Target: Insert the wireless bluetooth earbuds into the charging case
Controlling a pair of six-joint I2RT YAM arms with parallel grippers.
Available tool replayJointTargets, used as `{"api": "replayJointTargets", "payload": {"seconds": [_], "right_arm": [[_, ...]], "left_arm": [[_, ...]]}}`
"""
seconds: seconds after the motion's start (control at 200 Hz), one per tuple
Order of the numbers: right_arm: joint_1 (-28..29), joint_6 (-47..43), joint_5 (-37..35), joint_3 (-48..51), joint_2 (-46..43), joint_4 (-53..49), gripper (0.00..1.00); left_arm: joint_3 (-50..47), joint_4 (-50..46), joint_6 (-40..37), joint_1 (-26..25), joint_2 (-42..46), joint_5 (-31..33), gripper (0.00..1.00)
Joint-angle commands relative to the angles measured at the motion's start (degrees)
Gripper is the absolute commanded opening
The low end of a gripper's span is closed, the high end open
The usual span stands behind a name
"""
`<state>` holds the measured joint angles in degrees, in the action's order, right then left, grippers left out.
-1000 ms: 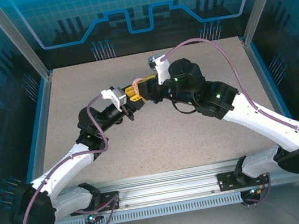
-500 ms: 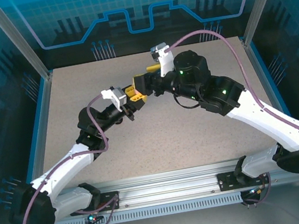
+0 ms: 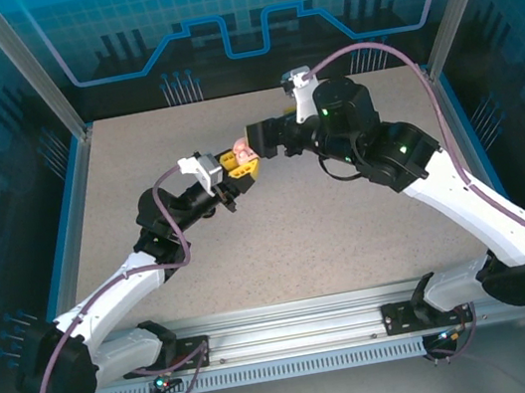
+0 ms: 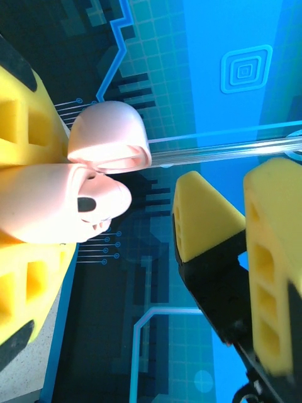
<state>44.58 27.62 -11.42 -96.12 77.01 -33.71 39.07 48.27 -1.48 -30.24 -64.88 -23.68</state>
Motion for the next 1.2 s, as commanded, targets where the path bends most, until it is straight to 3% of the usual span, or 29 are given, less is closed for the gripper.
{"api": "replayJointTargets", "payload": {"seconds": [0.0, 0.405, 0.71, 0.875, 1.086, 1.196], "right_arm": [[-2.89, 0.86, 1.99, -2.36, 1.39, -4.49, 0.95], [-12.96, 0.45, 14.09, -13.28, 10.45, -18.4, 0.95], [-14.86, 0.52, 21.65, -11.78, 11.27, -15.35, 0.86], [-15.16, 0.27, 28.38, -12.72, 13.16, -14.43, 0.7], [-15.14, -0.06, 29.96, -13.84, 16.0, -15.68, 0.43], [-15.14, -0.23, 30.69, -13.84, 16.89, -15.76, 0.35]], "left_arm": [[1.09, 0.86, 0.33, -0.82, -0.32, -0.77, 0.0], [1.91, 1.78, 1.21, -3.36, -4.06, -1.68, 0.0], [2.75, 2.78, 1.62, -4.84, -6.8, -1.62, 0.0], [3.54, 3.75, 2.18, -5.14, -8.33, -1.81, 0.0], [4.85, 3.8, 2.29, -5.45, -9.38, -1.89, 0.0], [5.27, 3.63, 2.27, -5.53, -9.57, -1.98, 0.0]]}}
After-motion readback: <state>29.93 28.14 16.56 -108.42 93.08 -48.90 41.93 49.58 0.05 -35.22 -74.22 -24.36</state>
